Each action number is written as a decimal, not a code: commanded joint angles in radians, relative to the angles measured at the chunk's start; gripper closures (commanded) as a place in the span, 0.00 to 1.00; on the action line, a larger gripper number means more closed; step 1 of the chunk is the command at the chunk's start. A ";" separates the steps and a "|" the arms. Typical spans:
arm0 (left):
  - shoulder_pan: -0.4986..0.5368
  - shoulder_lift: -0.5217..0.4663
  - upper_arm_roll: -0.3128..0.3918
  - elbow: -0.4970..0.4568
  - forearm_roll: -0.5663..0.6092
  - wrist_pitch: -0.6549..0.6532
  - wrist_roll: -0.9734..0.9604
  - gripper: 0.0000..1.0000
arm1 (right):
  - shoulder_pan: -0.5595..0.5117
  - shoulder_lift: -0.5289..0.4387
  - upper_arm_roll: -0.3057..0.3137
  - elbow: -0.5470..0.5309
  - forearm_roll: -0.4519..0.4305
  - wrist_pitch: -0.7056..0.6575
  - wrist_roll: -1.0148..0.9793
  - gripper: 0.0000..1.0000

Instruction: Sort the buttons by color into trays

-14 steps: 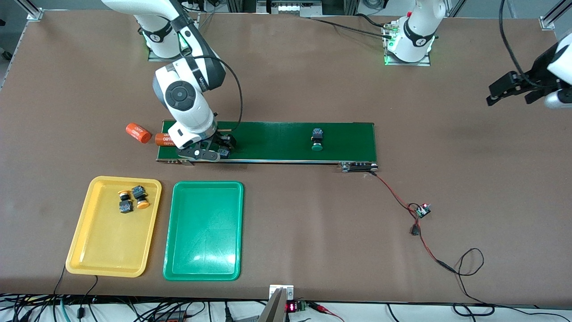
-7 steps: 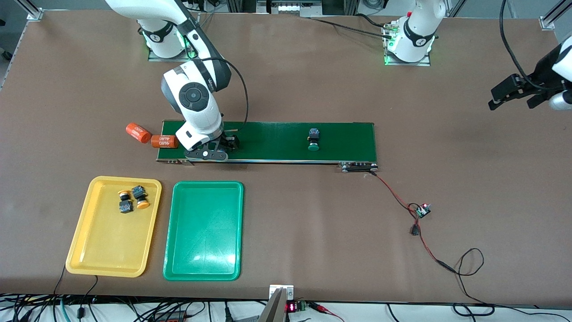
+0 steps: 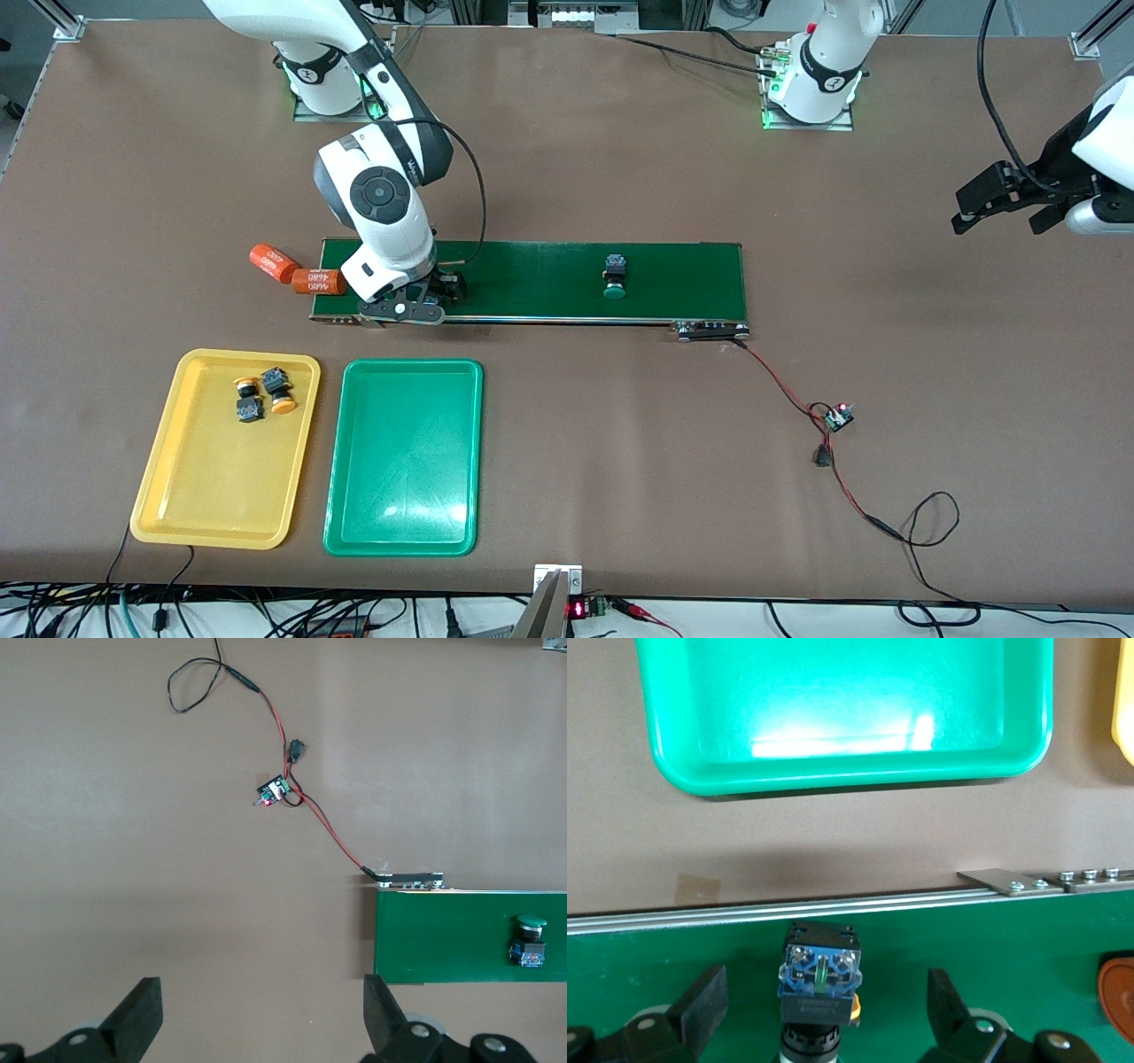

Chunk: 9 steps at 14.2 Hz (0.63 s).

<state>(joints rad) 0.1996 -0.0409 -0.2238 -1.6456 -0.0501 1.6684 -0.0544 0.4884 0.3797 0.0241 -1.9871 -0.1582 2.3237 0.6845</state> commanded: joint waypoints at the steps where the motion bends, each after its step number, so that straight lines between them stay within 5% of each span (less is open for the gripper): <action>1: -0.003 0.018 0.007 0.033 -0.025 -0.009 -0.001 0.00 | 0.007 0.019 -0.009 0.022 -0.017 -0.018 -0.003 0.00; 4: -0.213 0.019 0.211 0.035 -0.019 -0.009 -0.001 0.00 | 0.006 0.031 -0.012 0.022 -0.029 -0.015 -0.002 0.00; 6: -0.215 0.021 0.227 0.032 -0.021 -0.010 0.005 0.00 | 0.001 0.033 -0.012 0.022 -0.032 -0.015 -0.003 0.05; 9: -0.190 0.024 0.228 0.029 -0.011 -0.010 0.004 0.00 | -0.004 0.033 -0.013 0.022 -0.032 -0.017 -0.020 0.34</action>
<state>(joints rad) 0.0087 -0.0311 -0.0079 -1.6417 -0.0502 1.6684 -0.0552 0.4869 0.4041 0.0136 -1.9866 -0.1754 2.3237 0.6799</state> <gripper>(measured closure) 0.000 0.123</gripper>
